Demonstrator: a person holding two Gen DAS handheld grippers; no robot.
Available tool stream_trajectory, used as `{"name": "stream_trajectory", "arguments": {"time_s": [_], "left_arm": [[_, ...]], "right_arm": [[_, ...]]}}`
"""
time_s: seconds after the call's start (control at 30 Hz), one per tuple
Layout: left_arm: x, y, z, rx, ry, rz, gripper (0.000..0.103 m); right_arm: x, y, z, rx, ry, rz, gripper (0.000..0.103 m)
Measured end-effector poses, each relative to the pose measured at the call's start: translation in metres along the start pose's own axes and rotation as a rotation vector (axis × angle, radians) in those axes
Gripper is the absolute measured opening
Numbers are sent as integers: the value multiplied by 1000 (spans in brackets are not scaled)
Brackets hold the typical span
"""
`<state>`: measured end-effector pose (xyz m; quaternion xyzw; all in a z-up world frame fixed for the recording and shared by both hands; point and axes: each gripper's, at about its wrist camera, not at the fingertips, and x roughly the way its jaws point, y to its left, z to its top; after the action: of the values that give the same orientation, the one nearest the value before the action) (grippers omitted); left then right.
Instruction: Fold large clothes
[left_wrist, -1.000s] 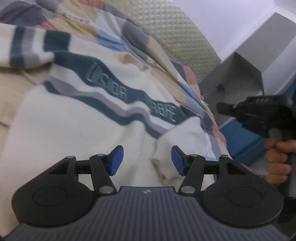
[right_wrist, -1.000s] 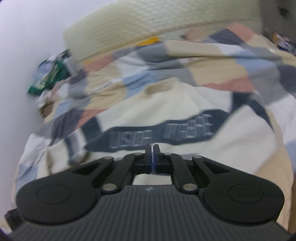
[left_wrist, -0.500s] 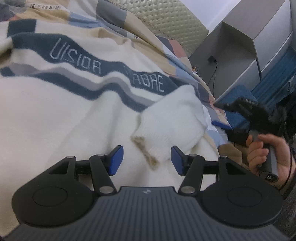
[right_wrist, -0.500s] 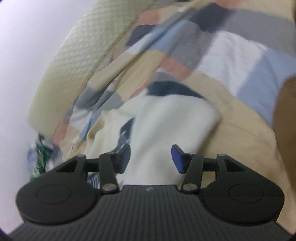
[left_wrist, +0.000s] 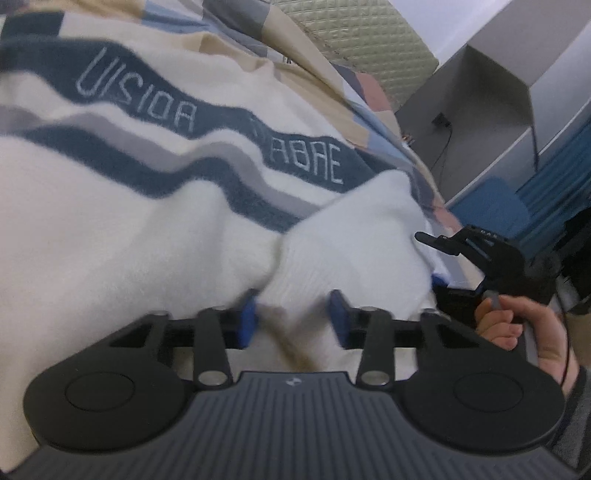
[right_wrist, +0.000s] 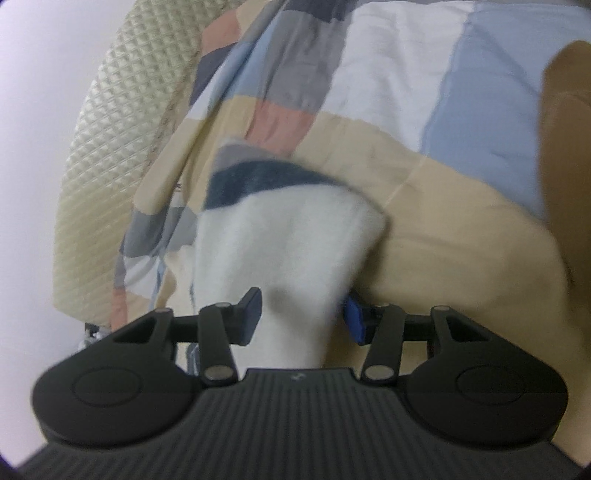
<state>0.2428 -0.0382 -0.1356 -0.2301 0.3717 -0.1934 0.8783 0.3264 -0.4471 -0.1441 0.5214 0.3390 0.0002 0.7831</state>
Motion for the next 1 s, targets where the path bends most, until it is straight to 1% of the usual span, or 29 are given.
{"name": "stream_trajectory", "arguments": {"time_s": [0.03,0.07,0.1,0.13,0.23,0.33,0.43,0.47,0.53,0.63,0.7,0.77,0.87,0.93,0.97,1.0], "left_arm": [[-1,-2,1,10,2,-3,20],[-3,-2,1,3,7,-21,14],[-6,-3,3,-15,11,-44,12],[-12,-5,4,-23,5,-67,12],[-33,-17,9,7,-48,-119,10],[-62,-18,22,-26,-125,-166,10],[-106,-9,35,-74,-227,-188,10],[-120,-3,37,-95,-254,-194,10],[-151,8,40,-125,-317,-184,10],[-195,24,41,-152,-400,-138,10],[-217,34,41,-154,-428,-75,10],[-228,43,39,-151,-434,8,10],[-225,63,36,-190,-378,166,10],[-211,75,33,-183,-332,282,10],[-199,82,31,-187,-295,338,10],[-188,88,28,-192,-260,374,10]], "right_arm": [[0,2,0,-18,-4,-7,32],[0,4,-1,-40,-7,-13,22],[-1,5,-1,-58,-12,-13,17],[-2,7,0,-67,-19,-4,15],[-12,19,1,-123,-49,35,12],[-29,33,-2,-146,-63,152,12],[-48,53,-10,-176,-51,322,12],[-52,60,-13,-193,-44,362,12],[-57,78,-24,-251,-26,415,12],[-51,102,-44,-325,34,475,12],[-42,116,-64,-373,89,486,12],[-30,127,-83,-422,144,480,12],[-9,132,-110,-474,220,418,12],[9,128,-129,-514,266,341,12],[21,124,-137,-528,297,294,12],[29,121,-142,-533,320,255,12]]}}
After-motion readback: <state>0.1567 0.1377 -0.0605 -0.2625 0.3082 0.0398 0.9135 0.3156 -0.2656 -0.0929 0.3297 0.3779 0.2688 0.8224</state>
